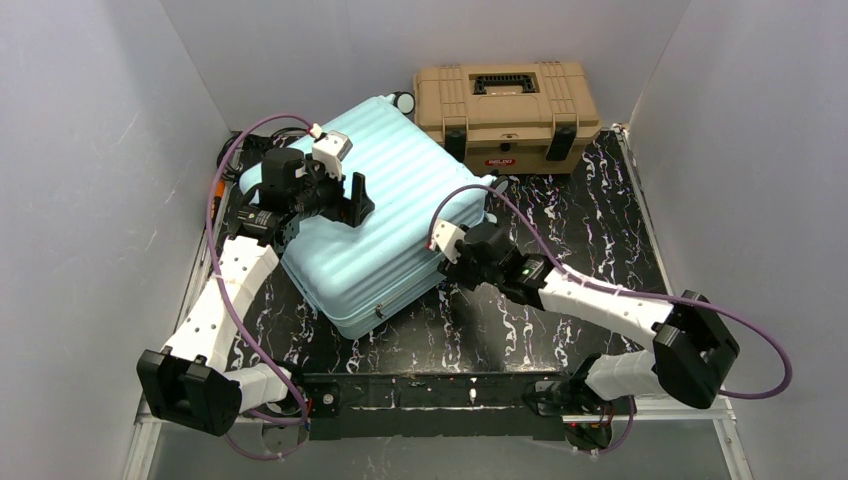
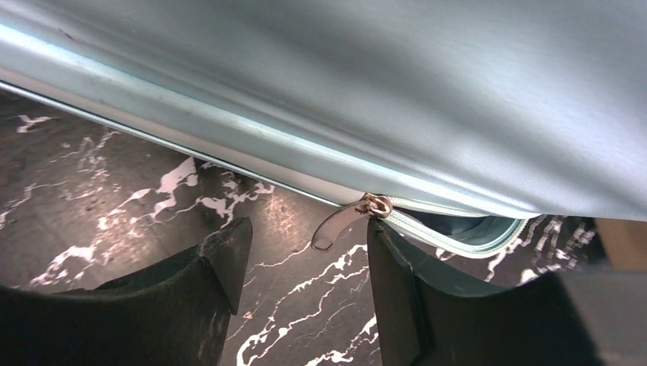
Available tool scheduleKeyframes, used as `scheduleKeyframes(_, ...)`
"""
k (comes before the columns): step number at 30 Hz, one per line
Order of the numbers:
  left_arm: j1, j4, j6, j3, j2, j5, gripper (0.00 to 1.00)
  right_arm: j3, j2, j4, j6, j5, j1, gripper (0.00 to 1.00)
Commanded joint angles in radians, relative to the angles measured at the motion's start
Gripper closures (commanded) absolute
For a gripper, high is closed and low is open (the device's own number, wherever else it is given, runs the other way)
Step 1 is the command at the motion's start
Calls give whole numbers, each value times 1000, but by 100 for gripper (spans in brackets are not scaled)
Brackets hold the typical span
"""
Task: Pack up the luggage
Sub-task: Zip the luggage at the center of the board.
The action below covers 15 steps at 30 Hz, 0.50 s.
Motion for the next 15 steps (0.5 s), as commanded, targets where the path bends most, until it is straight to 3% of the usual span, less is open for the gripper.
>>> scheduleKeyframes(1, -2, -35, 24, 25, -12, -49, 22, -35, 56, 182, -40, 294, 66, 35)
scheduleKeyframes(6, -2, -33, 25, 16, -9, -60, 22, -53, 75, 274, -78, 447, 118, 51)
scheduleKeyframes(8, -2, -31, 26, 14, -8, -61, 22, -56, 73, 285, -83, 467, 121, 66)
scheduleKeyframes(13, -1, -29, 25, 12, -6, -63, 21, -48, 80, 285, -95, 473, 123, 72)
scheduleKeyframes(15, -2, -29, 23, 11, -5, -62, 21, -47, 81, 274, -99, 456, 124, 79)
